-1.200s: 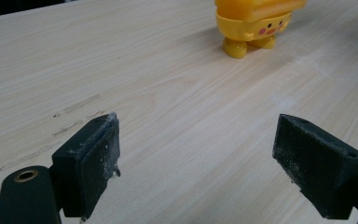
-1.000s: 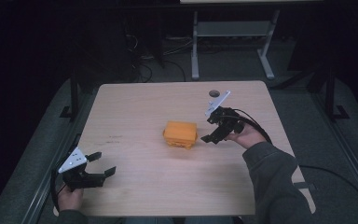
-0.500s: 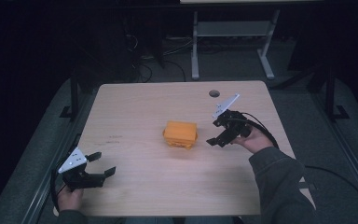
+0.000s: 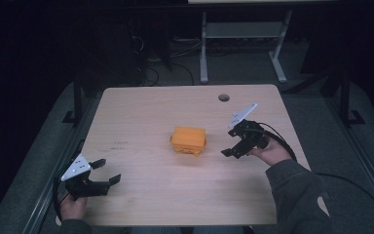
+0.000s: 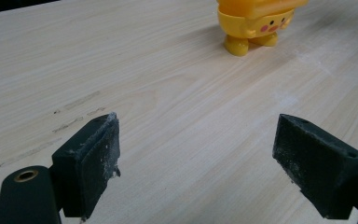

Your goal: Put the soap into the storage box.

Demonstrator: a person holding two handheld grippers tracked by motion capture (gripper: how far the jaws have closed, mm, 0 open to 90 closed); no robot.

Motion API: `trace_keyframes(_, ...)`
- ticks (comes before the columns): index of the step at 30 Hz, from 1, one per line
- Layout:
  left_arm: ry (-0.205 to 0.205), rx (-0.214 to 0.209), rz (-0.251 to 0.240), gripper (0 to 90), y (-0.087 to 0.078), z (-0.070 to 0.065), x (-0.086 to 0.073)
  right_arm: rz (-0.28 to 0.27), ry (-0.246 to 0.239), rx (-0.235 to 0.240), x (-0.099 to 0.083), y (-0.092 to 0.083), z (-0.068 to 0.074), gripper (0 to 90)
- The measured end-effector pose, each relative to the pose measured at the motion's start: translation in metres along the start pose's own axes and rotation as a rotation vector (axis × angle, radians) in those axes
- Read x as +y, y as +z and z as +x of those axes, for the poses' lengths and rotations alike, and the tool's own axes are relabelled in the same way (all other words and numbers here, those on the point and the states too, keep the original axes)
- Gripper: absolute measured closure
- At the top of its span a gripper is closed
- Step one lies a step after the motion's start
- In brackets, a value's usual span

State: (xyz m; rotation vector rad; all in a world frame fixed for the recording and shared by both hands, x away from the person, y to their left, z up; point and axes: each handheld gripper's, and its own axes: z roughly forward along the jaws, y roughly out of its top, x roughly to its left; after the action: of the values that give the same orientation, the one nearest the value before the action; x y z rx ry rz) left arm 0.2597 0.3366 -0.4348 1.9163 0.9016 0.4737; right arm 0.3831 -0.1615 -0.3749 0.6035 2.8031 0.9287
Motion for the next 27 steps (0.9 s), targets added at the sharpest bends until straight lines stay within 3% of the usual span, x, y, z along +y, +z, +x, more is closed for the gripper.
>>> trace_keyframes(11,0.003,0.002,0.001,14.3,0.001,0.0,0.0,0.008,0.044,0.004,-0.022,0.002,0.003,17.4)
trace_keyframes(27,0.0,0.001,0.003,14.3,0.001,-0.001,0.0,-0.002,0.068,0.001,-0.044,-0.003,0.01,17.4)
